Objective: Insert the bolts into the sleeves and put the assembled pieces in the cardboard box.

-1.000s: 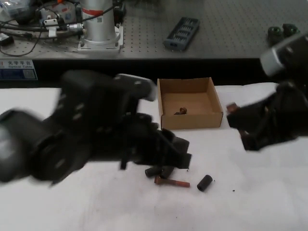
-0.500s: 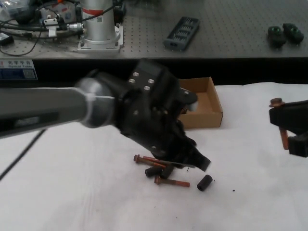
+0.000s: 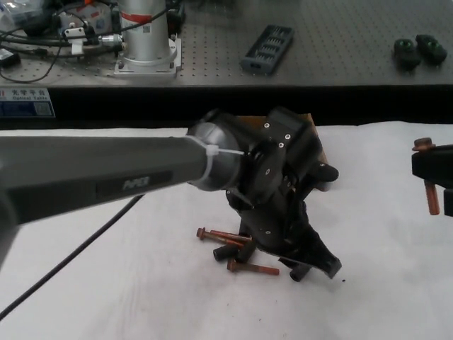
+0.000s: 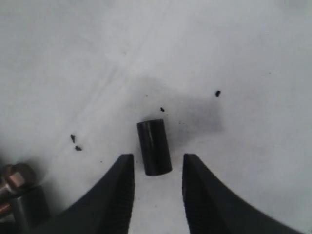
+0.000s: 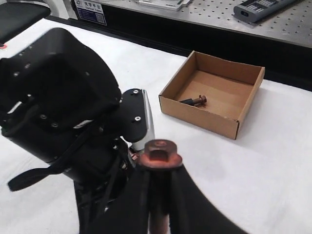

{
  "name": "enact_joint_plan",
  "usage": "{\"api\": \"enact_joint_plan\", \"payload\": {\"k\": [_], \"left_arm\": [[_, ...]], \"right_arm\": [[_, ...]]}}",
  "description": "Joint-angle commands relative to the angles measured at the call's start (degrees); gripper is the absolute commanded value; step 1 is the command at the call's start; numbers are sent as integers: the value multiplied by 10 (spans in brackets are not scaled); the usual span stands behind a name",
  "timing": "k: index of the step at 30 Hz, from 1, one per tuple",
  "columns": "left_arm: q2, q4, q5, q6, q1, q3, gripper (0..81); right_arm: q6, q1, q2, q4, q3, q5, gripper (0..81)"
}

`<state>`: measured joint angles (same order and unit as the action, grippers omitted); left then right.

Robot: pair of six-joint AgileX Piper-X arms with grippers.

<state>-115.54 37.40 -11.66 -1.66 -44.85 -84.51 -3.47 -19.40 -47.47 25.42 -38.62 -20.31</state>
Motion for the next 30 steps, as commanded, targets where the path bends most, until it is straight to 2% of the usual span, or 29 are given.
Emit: {"api": "enact_joint_plan", "payload": {"k": [1, 3, 12, 30], "left_arm": [[-12, 16, 27, -9, 0, -32, 296], [-17, 18, 31, -10, 0, -45, 326], [-55, 47, 37, -13, -2, -90, 326], [-82, 59, 46, -20, -18, -97, 323]], "right_arm": [[0, 2, 11, -6, -1, -13, 43], [1, 2, 13, -6, -1, -13, 43], [5, 2, 13, -6, -1, -13, 43], [14, 2, 13, -27, -1, -26, 43]]}}
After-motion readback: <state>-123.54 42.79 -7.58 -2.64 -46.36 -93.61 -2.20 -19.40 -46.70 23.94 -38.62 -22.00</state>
